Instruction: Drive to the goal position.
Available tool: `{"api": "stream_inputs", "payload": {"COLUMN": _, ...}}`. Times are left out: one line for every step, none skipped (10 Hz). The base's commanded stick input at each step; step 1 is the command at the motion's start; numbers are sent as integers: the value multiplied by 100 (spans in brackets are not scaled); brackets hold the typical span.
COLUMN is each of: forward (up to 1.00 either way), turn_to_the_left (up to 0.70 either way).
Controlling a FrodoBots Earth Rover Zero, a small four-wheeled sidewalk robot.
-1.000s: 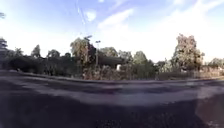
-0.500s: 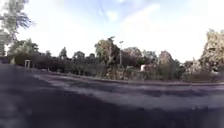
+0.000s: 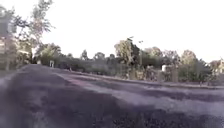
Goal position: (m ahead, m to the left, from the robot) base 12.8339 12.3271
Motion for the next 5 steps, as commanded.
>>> {"api": "stream_inputs", "payload": {"forward": 0, "turn_to_the_left": 100}}
{"api": "stream_inputs", "payload": {"forward": 0, "turn_to_the_left": 100}}
{"api": "stream_inputs", "payload": {"forward": 0, "turn_to_the_left": 100}}
{"api": "stream_inputs", "payload": {"forward": 0, "turn_to_the_left": 100}}
{"api": "stream_inputs", "payload": {"forward": 0, "turn_to_the_left": 70}}
